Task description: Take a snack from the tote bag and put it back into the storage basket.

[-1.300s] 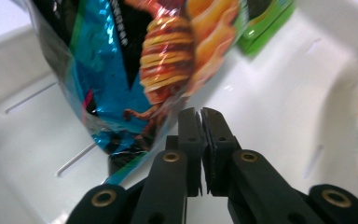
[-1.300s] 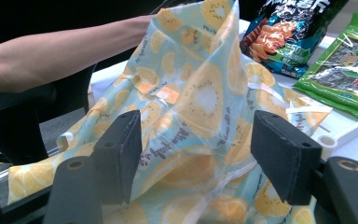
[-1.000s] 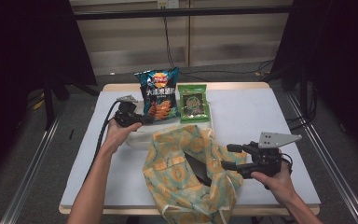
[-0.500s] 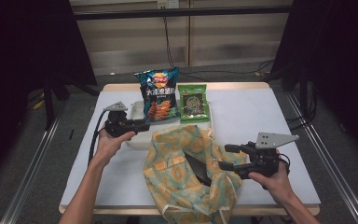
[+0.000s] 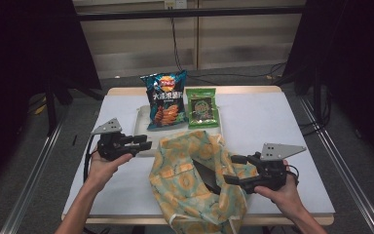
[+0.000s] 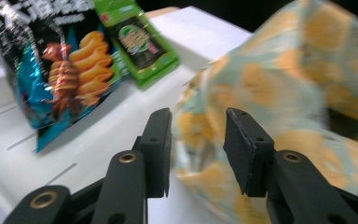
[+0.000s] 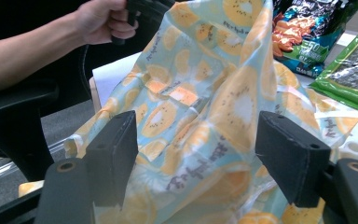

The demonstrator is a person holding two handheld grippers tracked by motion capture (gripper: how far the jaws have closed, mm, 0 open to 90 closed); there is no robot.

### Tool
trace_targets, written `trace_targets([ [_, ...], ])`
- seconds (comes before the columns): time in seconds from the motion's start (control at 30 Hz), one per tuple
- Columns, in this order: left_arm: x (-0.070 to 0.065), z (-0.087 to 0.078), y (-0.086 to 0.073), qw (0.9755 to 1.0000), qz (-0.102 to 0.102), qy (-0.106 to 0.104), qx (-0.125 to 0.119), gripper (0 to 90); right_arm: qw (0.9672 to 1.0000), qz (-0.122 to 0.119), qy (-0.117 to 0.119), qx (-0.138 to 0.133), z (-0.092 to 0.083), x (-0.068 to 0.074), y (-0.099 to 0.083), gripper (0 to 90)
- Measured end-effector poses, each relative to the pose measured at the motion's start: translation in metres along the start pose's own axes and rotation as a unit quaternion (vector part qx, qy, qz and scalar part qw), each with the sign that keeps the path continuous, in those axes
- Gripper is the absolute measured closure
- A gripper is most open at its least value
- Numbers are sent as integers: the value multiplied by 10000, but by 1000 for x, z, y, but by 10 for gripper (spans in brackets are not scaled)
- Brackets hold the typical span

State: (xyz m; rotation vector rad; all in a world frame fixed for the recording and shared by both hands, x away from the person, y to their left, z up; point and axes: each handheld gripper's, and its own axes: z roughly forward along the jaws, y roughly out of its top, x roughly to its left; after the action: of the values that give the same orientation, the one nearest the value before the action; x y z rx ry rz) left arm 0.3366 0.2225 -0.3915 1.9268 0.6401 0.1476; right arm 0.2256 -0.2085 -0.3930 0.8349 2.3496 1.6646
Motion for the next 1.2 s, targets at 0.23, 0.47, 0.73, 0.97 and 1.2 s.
trace_targets([
  [0.23, -33, -20, 3, 9986, 253, -379, -258, 717, 10000, 17, -41, 0, 1, 2, -8, 291],
  [0.47, -69, 11, -3, 9946, 564, -863, 121, 626, 10000, 25, 7, 91, 9, 2, -5, 378],
  [0.73, -71, 49, -23, 9931, 592, -741, 692, 469, 9997, 142, -29, 182, 12, -7, -13, 773],
  [0.97, -71, 57, -33, 9919, 752, -618, 822, 438, 9992, 270, -198, 199, -5, -15, -26, 873],
  [1.2, -74, 61, -38, 9886, 957, -685, 934, 508, 9973, 498, -473, 274, -24, -27, -45, 886],
])
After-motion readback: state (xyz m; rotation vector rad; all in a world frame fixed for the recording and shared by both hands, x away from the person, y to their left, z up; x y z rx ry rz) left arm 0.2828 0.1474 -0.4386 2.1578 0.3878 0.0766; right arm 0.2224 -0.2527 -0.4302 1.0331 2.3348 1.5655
